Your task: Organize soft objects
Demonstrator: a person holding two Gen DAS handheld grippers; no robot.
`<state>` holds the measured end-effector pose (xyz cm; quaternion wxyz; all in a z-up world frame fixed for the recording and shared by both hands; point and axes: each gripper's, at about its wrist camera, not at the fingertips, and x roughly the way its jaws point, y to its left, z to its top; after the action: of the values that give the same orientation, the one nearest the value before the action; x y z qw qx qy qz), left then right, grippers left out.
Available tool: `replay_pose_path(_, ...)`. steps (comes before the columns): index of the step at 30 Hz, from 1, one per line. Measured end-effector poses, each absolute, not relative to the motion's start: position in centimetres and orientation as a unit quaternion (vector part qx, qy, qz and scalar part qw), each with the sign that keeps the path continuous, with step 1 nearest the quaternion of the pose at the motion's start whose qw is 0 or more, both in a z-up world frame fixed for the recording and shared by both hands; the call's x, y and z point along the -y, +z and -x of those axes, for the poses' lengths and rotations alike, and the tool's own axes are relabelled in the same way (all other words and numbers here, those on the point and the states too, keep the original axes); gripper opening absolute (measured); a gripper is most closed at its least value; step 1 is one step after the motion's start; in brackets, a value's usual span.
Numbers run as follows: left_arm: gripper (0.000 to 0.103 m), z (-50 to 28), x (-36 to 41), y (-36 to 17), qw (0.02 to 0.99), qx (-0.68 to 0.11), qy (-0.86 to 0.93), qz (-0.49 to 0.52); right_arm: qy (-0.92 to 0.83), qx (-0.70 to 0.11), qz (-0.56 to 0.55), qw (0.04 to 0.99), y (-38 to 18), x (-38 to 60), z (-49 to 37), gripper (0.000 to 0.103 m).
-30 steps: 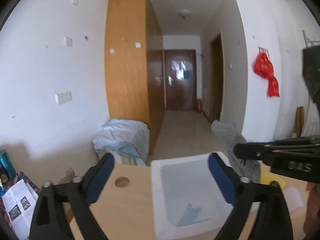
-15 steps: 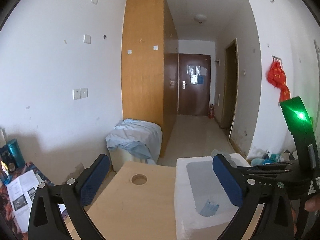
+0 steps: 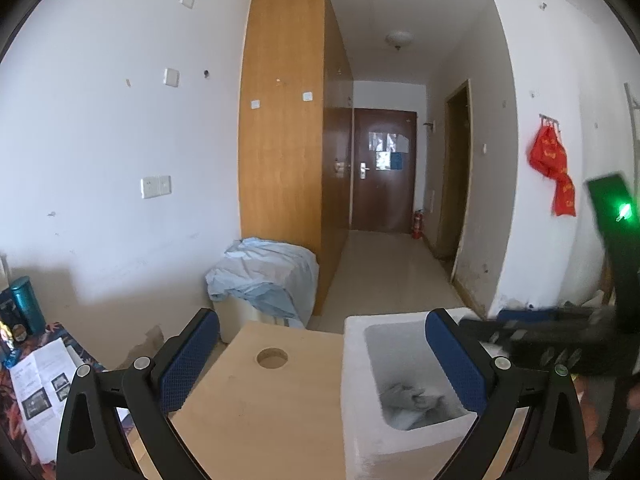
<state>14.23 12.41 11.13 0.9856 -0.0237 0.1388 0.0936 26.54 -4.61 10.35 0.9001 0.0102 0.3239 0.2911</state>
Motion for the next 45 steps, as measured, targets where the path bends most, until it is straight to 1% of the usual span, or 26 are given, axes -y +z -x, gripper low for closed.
replay_pose_path(2,0.103,-13.7,-11.9,11.9,0.988,-0.129,0.084,0.03,0.282,-0.3,-0.021,0.911,12.2,6.3,-25.6,0.07)
replay_pose_path(3,0.103,-13.4,-11.5,12.3,0.988,-0.126,0.078,0.033,0.275,-0.289,-0.024,0.917,13.0,7.2,-25.1,0.079)
replay_pose_path(4,0.103,-13.1,-10.8,12.7,0.99,-0.123,0.064,0.033,0.263,-0.275,-0.027,0.924,13.8,8.5,-24.3,0.085)
replay_pose_path(5,0.103,-12.8,-10.0,13.0,0.991,-0.122,0.05,0.028,0.243,-0.261,-0.027,0.934,14.5,9.9,-23.3,0.097)
replay_pose_path(6,0.103,-12.4,-9.1,13.2,0.991,-0.122,0.041,0.023,0.221,-0.248,-0.026,0.943,14.8,11.3,-22.2,0.103)
replay_pose_path(9,0.103,-11.6,-6.1,12.9,0.992,-0.126,0.004,0.007,0.169,-0.224,-0.02,0.96,14.8,14.3,-19.4,0.103)
replay_pose_path(14,0.103,-10.0,-1.3,11.8,0.991,-0.13,-0.042,-0.009,0.151,-0.251,-0.021,0.956,12.6,17.2,-16.6,0.103)
replay_pose_path(17,0.103,-9.4,0.6,11.2,0.988,-0.139,-0.062,-0.015,0.133,-0.251,-0.026,0.958,12.0,18.8,-15.2,0.103)
replay_pose_path(27,0.103,-8.8,3.9,10.3,0.983,-0.151,-0.101,-0.015,0.084,-0.248,-0.047,0.964,10.8,23.1,-12.6,0.103)
replay_pose_path(35,0.103,-9.6,5.9,8.8,0.976,-0.168,-0.137,-0.028,0.058,-0.269,-0.053,0.96,8.4,25.0,-12.0,0.103)
replay_pose_path(45,0.103,-11.8,8.5,5.3,0.961,-0.209,-0.173,-0.051,0.035,-0.31,-0.058,0.948,4.6,27.3,-12.8,0.103)
